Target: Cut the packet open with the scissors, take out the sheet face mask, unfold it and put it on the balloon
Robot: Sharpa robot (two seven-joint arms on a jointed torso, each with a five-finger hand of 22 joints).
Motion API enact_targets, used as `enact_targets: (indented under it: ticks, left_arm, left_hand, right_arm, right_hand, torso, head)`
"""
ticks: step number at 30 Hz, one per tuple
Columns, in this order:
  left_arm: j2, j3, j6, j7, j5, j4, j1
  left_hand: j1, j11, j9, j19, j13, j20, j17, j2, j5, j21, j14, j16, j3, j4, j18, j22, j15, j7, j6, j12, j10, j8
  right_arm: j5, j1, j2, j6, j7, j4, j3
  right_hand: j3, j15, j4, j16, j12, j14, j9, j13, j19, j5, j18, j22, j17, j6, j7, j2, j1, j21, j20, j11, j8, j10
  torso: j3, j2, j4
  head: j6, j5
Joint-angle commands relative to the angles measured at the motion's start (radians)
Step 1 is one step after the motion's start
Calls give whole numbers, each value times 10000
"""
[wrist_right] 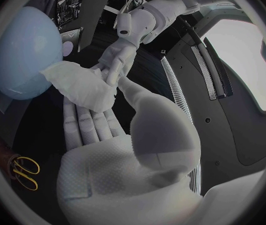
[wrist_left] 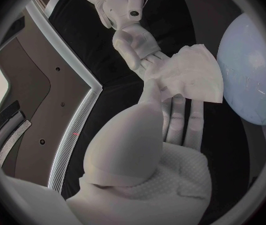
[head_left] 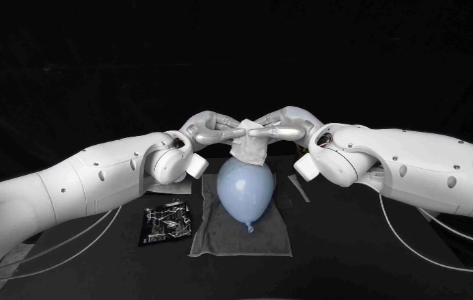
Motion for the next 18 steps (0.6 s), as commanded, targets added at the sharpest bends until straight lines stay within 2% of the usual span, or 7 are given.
enact_targets:
  ticks: [1, 7, 10, 12, 14, 15, 18]
  left_arm:
    - [-1, 16, 80, 6, 586, -29, 28]
    - [-75, 40, 184, -133, 873, -23, 78]
    - [-113, 83, 276, -215, 982, 18, 103]
    - [-142, 112, 362, -260, 1085, 62, 123]
    - [-174, 141, 448, -291, 1166, 114, 146]
    - [-187, 150, 483, -299, 1193, 134, 155]
    - [-236, 177, 583, -301, 1292, 198, 186]
  left_hand:
    - [116, -10, 234, 77, -17, 10, 0, -112, 43, 12, 89, -73, 118, 10, 150, -14, -4, -21, 24, -54, 72, 70]
    - [80, -2, 310, 171, -22, -7, -9, -321, 44, 35, 128, -152, 513, 139, 172, -6, 6, 7, 14, -160, 134, 72]
    - [-11, -3, 374, 252, -22, -40, -68, -476, 40, 47, 141, -330, 881, 155, 186, -8, 35, 119, -4, -239, 186, 77]
    - [-129, 41, 447, 431, -20, -126, -170, -655, 39, 93, 193, -580, 1348, 150, 187, -4, 73, 178, -44, -333, 211, 81]
    - [-281, 59, 516, 839, -17, -359, -269, -868, 43, 262, 309, -799, 1843, 135, 202, 45, 88, 214, -81, -415, 231, 84]
    - [-434, 59, 571, 897, -10, -388, -337, -1058, 17, 237, 402, -948, 2217, 124, 174, 10, 91, 211, -95, -461, 265, 93]
    - [-694, 105, 671, 1148, -8, -516, -465, -1352, 9, 271, 494, -1225, 2983, 66, 201, -13, 114, 225, -126, -562, 274, 111]
  right_arm:
    - [7, 10, -60, -44, 355, -96, 4]
    - [-460, 17, -212, -156, 544, -344, 1]
    - [-662, 20, -293, -231, 717, -479, 1]
    - [-780, 21, -355, -261, 831, -550, 1]
    - [-856, 23, -420, -273, 927, -601, 0]
    - [-875, 23, -444, -270, 961, -615, 0]
    - [-914, 12, -516, -260, 1067, -647, -4]
  right_hand:
    - [-99, 7, 4, 91, 87, -67, 3, 18, 95, -43, 166, -36, 3, -22, 683, -70, 46, -73, 9, -29, -56, -71]
    - [-337, -24, 87, 363, 291, -51, 40, 28, 301, -31, 188, -145, 28, 131, 687, 45, 237, -173, 0, -49, 29, 10]
    - [-533, -134, 157, 708, 511, 166, 78, 27, 676, -24, 235, -204, 48, 364, 560, 171, 447, -162, -42, -166, 143, 206]
    - [-567, -169, 167, 792, 571, 238, 87, 23, 791, -13, 244, -218, 42, 445, 521, 212, 518, -153, -62, -204, 176, 281]
    - [-580, -248, 201, 910, 691, 392, 105, 21, 1001, -6, 253, -236, 19, 646, 414, 304, 628, -125, -114, -302, 253, 481]
    - [-561, -286, 219, 952, 726, 478, 106, 11, 1109, -3, 255, -249, -4, 747, 373, 356, 694, -116, -147, -346, 279, 569]
    - [-515, -318, 231, 980, 747, 550, 101, 3, 1194, 3, 256, -265, -29, 831, 340, 412, 763, -115, -174, -380, 295, 645]
  torso:
    - [-4, -1, -4]
    - [-3, 8, 1]
    - [-2, 4, -2]
    - [-1, 5, 0]
    - [-1, 10, 2]
    - [-3, 12, 2]
    - [1, 11, 0]
  head:
    - [-11, -3]
    - [-31, -9]
    - [-44, -14]
    - [-63, -15]
    - [-70, -28]
    - [-71, -34]
    - [-68, -42]
